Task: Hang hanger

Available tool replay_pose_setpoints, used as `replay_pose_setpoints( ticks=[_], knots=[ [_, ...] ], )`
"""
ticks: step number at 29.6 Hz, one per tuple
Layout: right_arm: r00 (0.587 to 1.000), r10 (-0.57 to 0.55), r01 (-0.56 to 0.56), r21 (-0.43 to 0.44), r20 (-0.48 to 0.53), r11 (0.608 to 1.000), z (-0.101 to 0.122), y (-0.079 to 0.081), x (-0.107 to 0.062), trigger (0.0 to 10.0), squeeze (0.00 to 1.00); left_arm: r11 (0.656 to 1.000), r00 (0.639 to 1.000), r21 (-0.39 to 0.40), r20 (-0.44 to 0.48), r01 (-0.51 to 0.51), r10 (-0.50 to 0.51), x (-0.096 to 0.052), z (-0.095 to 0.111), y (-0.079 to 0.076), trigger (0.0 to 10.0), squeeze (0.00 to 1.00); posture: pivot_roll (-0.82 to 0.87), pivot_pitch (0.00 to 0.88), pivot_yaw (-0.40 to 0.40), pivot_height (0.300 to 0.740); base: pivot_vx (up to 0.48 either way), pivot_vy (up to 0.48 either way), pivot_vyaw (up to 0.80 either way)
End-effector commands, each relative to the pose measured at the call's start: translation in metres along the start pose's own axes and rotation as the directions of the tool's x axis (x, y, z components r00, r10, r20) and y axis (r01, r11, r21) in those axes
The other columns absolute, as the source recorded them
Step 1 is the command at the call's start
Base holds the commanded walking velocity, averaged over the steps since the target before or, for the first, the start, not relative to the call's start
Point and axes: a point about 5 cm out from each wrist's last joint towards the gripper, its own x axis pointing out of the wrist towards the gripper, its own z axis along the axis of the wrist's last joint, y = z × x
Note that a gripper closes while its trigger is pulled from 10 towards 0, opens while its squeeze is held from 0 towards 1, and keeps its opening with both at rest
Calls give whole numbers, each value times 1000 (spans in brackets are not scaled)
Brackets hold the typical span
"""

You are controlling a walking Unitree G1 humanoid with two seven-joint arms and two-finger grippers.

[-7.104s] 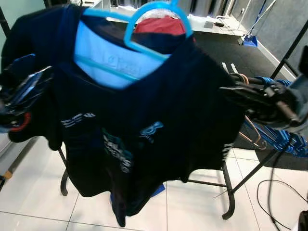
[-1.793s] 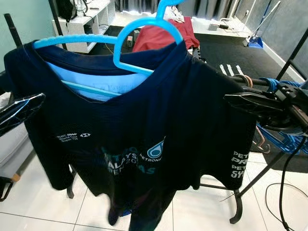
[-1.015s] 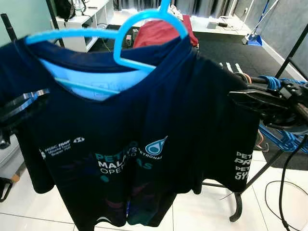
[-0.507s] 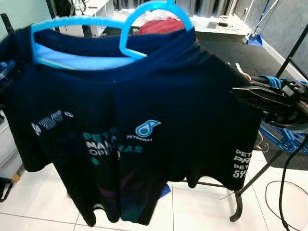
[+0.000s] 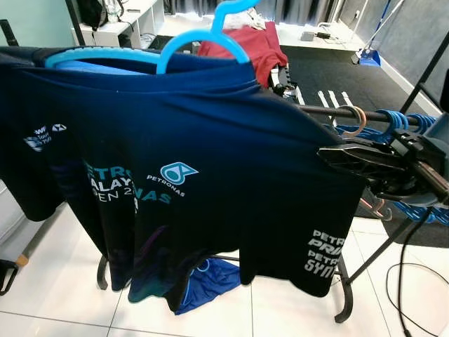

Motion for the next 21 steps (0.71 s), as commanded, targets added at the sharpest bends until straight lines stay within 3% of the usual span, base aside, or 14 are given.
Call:
replay_pose_setpoints(
  ticks=[1, 9, 10, 11, 12, 14, 15, 18, 19, 20, 21],
  knots=[
    [993, 92, -87, -67, 72, 994, 18, 13, -3, 0, 0, 971, 971, -21, -36, -237, 237, -16, -15, 28, 0, 0, -26, 59, -20, 740, 0, 0, 0],
    [983, 159, -151, -95, 87, 984, 26, 21, 5, 0, 0, 959, 951, -24, -137, -282, 276, -14, -37, 31, 0, 0, -26, 63, -17, 740, 0, 0, 0],
    [976, 179, -164, -118, 122, 979, 33, 24, 6, 0, 0, 952, 931, -20, -218, -305, 294, -15, -52, 31, 0, 0, -23, 64, -13, 740, 0, 0, 0],
    [976, 179, -164, -118, 122, 979, 33, 24, 6, 0, 0, 952, 931, -20, -218, -305, 294, -15, -52, 31, 0, 0, -23, 64, -13, 740, 0, 0, 0],
    [968, 195, -173, -139, 160, 975, 39, 25, 6, 0, 0, 951, 911, -8, -291, -308, 292, -16, -66, 28, 275, 0, -25, 66, -10, 740, 0, 0, 0],
    [968, 195, -173, -139, 160, 975, 39, 25, 6, 0, 0, 951, 911, -8, -291, -308, 292, -16, -66, 28, 275, 0, -25, 66, -10, 740, 0, 0, 0],
    [960, 203, -174, -159, 195, 972, 44, 26, 5, 0, 0, 952, 885, 17, -365, -306, 290, -17, -81, 24, 2039, 0, -25, 66, -10, 740, 0, 0, 0],
    [954, 199, -161, -174, 223, 971, 48, 25, 4, 0, 0, 954, 857, 39, -428, -298, 286, -18, -93, 19, 2196, 0, -26, 66, -12, 740, 0, 0, 0],
    [954, 179, -136, -186, 240, 973, 51, 23, 3, 0, 0, 956, 824, 51, -497, -288, 274, -19, -107, 13, 4314, 0, -24, 65, -13, 740, 0, 0, 0],
    [954, 179, -136, -186, 240, 973, 51, 23, 3, 0, 0, 956, 824, 51, -497, -288, 274, -19, -107, 13, 4314, 0, -24, 65, -13, 740, 0, 0, 0],
    [953, 151, -99, -200, 264, 975, 53, 19, 1, 0, 0, 965, 779, 53, -580, -256, 239, -22, -124, 1, 4941, 0, -21, 65, -13, 740, 0, 0, 0]
  ],
)
